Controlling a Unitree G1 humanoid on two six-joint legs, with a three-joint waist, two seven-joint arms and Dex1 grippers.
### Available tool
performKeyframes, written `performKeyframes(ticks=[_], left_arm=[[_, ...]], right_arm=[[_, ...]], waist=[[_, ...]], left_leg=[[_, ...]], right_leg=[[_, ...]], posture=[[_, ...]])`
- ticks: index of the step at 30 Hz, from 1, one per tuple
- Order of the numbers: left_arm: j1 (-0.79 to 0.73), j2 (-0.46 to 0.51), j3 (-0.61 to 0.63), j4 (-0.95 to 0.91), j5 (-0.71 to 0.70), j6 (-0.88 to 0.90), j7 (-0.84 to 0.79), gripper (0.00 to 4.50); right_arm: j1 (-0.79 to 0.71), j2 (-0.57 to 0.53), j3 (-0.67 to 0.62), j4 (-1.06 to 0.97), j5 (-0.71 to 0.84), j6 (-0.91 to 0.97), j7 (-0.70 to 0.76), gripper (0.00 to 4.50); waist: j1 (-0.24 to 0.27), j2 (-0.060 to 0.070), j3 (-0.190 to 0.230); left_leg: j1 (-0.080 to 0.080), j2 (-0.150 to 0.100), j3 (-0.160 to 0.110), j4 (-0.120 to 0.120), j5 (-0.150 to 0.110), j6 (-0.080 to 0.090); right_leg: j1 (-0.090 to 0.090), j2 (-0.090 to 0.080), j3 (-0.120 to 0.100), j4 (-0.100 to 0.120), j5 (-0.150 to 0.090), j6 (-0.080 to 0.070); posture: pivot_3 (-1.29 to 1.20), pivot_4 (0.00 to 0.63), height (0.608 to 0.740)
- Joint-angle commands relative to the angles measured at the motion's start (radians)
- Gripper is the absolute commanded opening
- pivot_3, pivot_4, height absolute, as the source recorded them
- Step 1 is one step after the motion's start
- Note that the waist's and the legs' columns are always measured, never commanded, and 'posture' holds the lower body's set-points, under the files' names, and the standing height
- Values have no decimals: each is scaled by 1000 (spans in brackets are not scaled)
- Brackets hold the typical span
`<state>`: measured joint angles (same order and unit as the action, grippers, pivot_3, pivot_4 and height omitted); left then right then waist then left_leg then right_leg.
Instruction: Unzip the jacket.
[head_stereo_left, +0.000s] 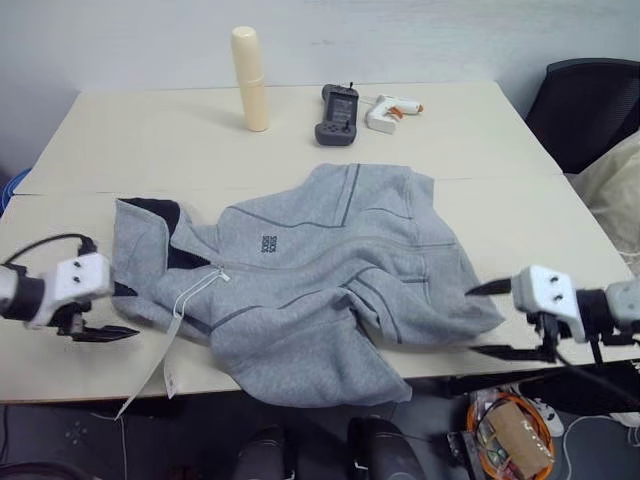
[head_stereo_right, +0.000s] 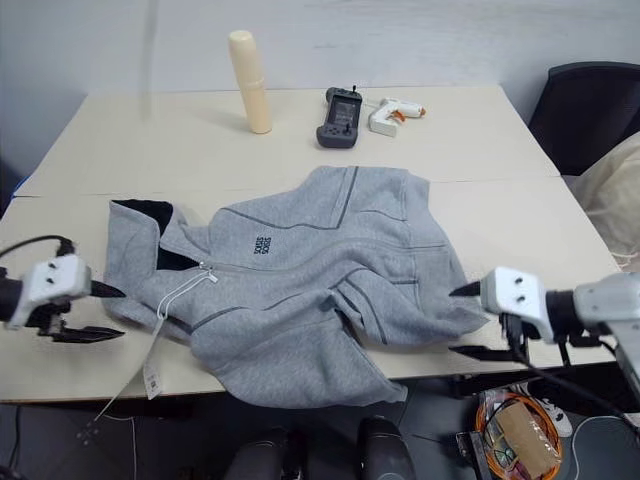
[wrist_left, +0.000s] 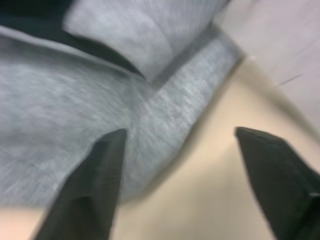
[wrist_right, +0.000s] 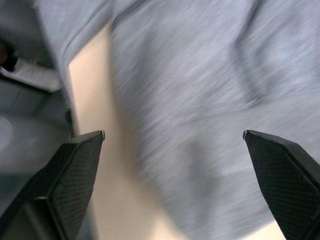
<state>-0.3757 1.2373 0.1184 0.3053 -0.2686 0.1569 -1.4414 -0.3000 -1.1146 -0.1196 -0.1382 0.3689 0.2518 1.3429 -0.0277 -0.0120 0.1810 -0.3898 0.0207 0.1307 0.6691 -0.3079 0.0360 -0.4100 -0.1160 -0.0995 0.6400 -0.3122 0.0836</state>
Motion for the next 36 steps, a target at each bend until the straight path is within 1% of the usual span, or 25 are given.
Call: performKeyframes(ticks=[1,2,3,4,7,9,11,12,14,17,20,24,25,28,29,30,31,33,35,36], left_arm=[[-275,-46,-29,42,-86,193,-62,4462],[-375,-92,-61,90,-68,219,-49,4462],[-445,-125,-84,131,-48,235,-43,4462],[-521,-174,-114,199,-4,223,-13,4462],[-712,-311,-214,404,149,169,129,4462],[-795,-378,-263,532,230,126,203,4462],[-852,-440,-294,626,263,134,206,4462],[-873,-465,-303,664,275,140,206,4462],[-903,-518,-321,742,312,120,258,4462],[-932,-581,-319,831,343,115,331,4462],[-939,-613,-322,882,372,101,368,4462],[-932,-637,-329,914,400,89,361,4462],[-931,-641,-329,920,406,88,367,4286],[-931,-651,-321,935,417,80,386,3554],[-930,-653,-319,940,420,76,390,3153],[-931,-656,-317,942,422,75,393,3017],[-932,-660,-314,944,422,75,395,2673],[-938,-669,-309,947,422,80,402,2164],[-941,-673,-306,948,424,77,403,1535],[-942,-675,-305,947,424,73,400,1217]], right_arm=[[-280,96,75,92,33,94,-20,4500],[-379,149,111,144,19,133,-46,4500],[-447,187,135,184,4,159,-61,4500],[-526,243,164,254,-36,167,-102,4500],[-742,400,250,510,-187,200,-302,4500],[-840,474,276,684,-256,195,-399,4500],[-914,536,278,867,-292,153,-460,4500],[-941,555,278,943,-309,130,-485,4500],[-994,585,288,1112,-364,89,-586,4500],[-1047,615,232,1286,-362,74,-707,4500],[-1066,627,186,1365,-355,71,-772,4500],[-1071,651,102,1413,-319,99,-820,4500],[-1069,660,82,1420,-309,112,-821,4500],[-1061,685,31,1430,-284,134,-818,3896],[-1059,694,16,1431,-276,141,-817,3462],[-1057,702,-1,1433,-266,150,-819,3295],[-1055,710,-18,1434,-255,156,-826,2919],[-1049,724,-44,1435,-246,158,-846,2295],[-1045,730,-58,1434,-244,154,-861,1639],[-1042,730,-62,1433,-247,146,-873,1226]], waist=[[3,0,0],[5,0,0],[6,0,0],[7,0,0],[3,0,-1],[1,0,-1],[-2,-1,-1],[-3,-1,-1],[-4,-1,-1],[-6,-1,-1],[-10,-1,-1],[-23,-1,-1],[-28,-1,-1],[-33,-1,-1],[-34,-1,-1],[-33,-1,-1],[-32,-1,-1],[-32,-1,-1],[-32,-1,-1],[-31,-1,-1]], left_leg=[[0,0,-1,0,0,0],[0,0,-2,3,0,0],[-2,0,-2,7,0,0],[-3,0,-3,9,0,0],[-5,-1,-1,10,-1,0],[-10,-3,0,13,0,2],[-19,-5,1,14,0,3],[-22,-5,2,14,1,4],[-24,-5,1,14,1,4],[-25,-6,0,13,1,4],[-27,-6,0,14,1,5],[-27,-5,0,14,3,4],[-27,-5,0,14,3,4],[-26,-5,0,14,3,4],[-26,-5,0,13,3,3],[-26,-5,0,13,3,3],[-26,-5,0,13,3,3],[-26,-5,-1,14,3,3],[-26,-5,-1,14,3,3],[-26,-5,-1,14,3,3]], right_leg=[[1,0,-1,0,0,0],[2,0,-2,1,0,0],[1,2,-3,3,0,0],[1,2,-3,5,0,0],[-1,3,-5,11,0,0],[-6,3,-6,14,0,0],[-17,1,-6,18,0,1],[-19,1,-6,19,0,1],[-22,1,-8,19,0,1],[-22,0,-9,18,0,1],[-22,0,-10,17,0,1],[-22,0,-10,18,0,1],[-22,0,-9,18,0,1],[-22,1,-9,18,0,1],[-23,1,-9,18,0,1],[-23,1,-9,18,0,1],[-22,1,-9,18,0,1],[-22,0,-8,18,0,1],[-22,0,-8,18,0,1],[-22,0,-8,18,0,1]], posture=[[0,150,740],[0,150,740],[0,150,740],[0,150,740],[0,150,740],[0,150,740],[0,150,740],[0,150,740],[0,150,740],[0,150,740],[0,150,740],[0,150,740],[0,150,740],[0,150,740],[0,150,740],[0,150,740],[0,150,740],[0,150,740],[0,150,740],[0,150,740]])
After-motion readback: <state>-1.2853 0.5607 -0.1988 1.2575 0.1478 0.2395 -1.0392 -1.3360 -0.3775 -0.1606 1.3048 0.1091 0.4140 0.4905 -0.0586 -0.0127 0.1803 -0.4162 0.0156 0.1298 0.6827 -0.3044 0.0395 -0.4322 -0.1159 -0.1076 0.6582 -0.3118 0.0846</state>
